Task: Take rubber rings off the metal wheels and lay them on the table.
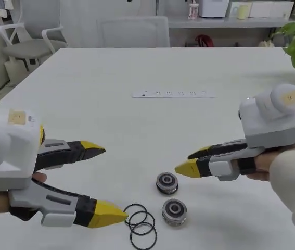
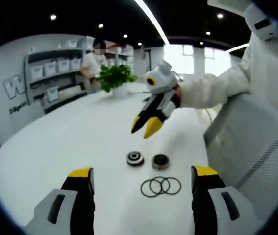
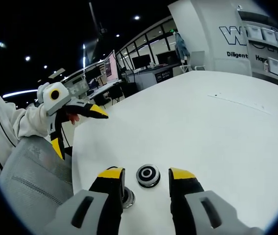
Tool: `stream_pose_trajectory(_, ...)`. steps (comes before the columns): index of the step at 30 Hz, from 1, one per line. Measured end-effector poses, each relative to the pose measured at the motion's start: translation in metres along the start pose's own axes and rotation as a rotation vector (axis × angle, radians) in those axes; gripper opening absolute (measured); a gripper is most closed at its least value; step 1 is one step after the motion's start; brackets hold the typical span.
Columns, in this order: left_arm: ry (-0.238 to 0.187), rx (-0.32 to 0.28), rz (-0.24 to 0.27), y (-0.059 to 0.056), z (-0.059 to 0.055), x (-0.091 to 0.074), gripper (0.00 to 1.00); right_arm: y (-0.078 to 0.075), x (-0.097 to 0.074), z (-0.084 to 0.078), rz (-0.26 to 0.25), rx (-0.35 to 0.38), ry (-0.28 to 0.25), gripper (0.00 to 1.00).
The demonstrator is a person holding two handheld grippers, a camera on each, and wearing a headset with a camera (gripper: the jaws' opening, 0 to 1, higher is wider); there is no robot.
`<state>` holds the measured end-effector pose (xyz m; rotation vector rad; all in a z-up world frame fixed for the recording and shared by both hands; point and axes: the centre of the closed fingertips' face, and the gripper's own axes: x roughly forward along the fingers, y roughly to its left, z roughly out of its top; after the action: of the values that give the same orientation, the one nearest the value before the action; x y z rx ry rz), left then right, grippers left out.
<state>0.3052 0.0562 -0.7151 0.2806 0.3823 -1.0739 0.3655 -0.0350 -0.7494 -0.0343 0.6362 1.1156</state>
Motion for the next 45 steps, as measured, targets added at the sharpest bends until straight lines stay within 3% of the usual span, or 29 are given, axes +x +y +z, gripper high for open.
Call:
stream_pose_trajectory(6, 0.009, 0.031, 0.006, 0.008, 0.01, 0.002, 0.81, -0.003, -0.001, -0.002, -0.004, 0.001, 0.0, 0.33)
stream_pose_trajectory(14, 0.005, 0.082, -0.001, 0.018, 0.033, 0.014, 0.78, -0.006, -0.002, -0.003, -0.007, 0.001, -0.011, 0.33)
stream_pose_trajectory(19, -0.043, 0.089, -0.006, 0.027, 0.058, 0.026, 0.76, -0.008, -0.002, -0.006, -0.007, 0.004, -0.008, 0.34)
stream_pose_trajectory(27, -0.08, 0.084, 0.009, 0.037, 0.073, 0.046, 0.72, -0.008, 0.002, -0.011, 0.0, -0.004, 0.0, 0.35)
stream_pose_trajectory(35, -0.085, 0.069, 0.021, 0.038, 0.062, 0.067, 0.68, -0.009, 0.01, -0.021, 0.0, -0.03, 0.034, 0.36)
stream_pose_trajectory(41, -0.046, 0.043, 0.052, 0.039, 0.032, 0.08, 0.58, -0.016, 0.015, -0.026, -0.032, -0.048, 0.041, 0.31)
stream_pose_trajectory(45, -0.006, 0.043, 0.053, 0.035, 0.019, 0.091, 0.54, -0.015, 0.02, -0.031, -0.025, -0.046, 0.055, 0.29)
